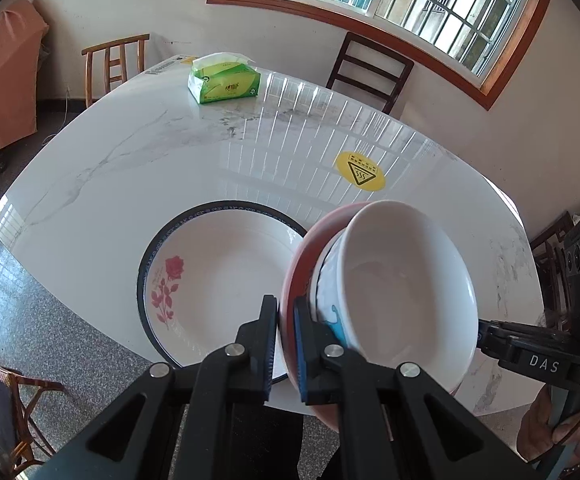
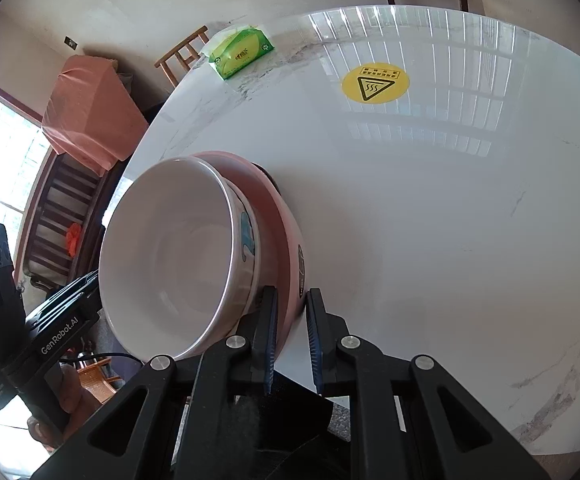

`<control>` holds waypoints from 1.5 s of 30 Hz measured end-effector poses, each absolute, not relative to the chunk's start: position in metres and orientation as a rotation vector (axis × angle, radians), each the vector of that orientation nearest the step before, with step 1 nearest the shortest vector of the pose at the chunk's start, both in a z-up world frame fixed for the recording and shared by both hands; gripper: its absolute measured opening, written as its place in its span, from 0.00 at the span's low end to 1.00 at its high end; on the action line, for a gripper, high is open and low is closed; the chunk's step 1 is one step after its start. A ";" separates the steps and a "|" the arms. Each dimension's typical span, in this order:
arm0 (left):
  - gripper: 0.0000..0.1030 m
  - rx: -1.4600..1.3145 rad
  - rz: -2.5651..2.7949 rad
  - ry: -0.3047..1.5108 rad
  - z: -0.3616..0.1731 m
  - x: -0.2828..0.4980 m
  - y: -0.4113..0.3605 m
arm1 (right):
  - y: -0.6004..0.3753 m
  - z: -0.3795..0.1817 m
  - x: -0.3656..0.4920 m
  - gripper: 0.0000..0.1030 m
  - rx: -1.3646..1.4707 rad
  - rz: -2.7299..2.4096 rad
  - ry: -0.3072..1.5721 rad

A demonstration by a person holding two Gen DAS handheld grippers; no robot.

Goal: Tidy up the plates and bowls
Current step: 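Carry the bowl stack over the flower plates and lower it onto them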

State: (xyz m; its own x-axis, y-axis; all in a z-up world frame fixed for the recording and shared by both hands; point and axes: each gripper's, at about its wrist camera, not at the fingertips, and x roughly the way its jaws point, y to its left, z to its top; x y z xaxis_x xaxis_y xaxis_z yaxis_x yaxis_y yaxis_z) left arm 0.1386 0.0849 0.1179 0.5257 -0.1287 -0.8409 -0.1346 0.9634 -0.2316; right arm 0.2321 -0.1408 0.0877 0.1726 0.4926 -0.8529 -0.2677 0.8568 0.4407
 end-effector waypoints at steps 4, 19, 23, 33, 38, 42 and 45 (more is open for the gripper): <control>0.07 -0.295 0.025 1.016 0.120 0.141 0.099 | -0.129 0.087 0.237 0.15 0.209 0.562 1.295; 0.07 -0.338 0.097 0.986 0.122 0.150 0.148 | -0.080 0.081 0.253 0.15 0.191 0.620 1.322; 0.07 -0.357 0.108 1.001 0.114 0.154 0.159 | -0.072 0.077 0.259 0.15 0.194 0.619 1.331; 0.06 -0.403 0.098 1.046 0.085 0.162 0.179 | -0.055 0.065 0.264 0.15 0.153 0.609 1.330; 0.11 -0.350 0.114 1.005 0.081 0.155 0.177 | -0.056 0.062 0.268 0.17 0.193 0.620 1.323; 0.11 -0.320 0.128 0.973 0.081 0.152 0.176 | -0.055 0.062 0.265 0.17 0.197 0.624 1.289; 0.11 -0.313 0.137 0.960 0.081 0.152 0.176 | -0.056 0.060 0.266 0.17 0.245 0.621 1.280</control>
State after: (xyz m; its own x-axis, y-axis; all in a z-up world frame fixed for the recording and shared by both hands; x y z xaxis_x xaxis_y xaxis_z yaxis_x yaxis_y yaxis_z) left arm 0.1524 0.1764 0.0811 0.5689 -0.0236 -0.8221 -0.2520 0.9465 -0.2015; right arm 0.2660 -0.0559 0.0597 0.1521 0.5583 -0.8156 -0.2956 0.8131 0.5015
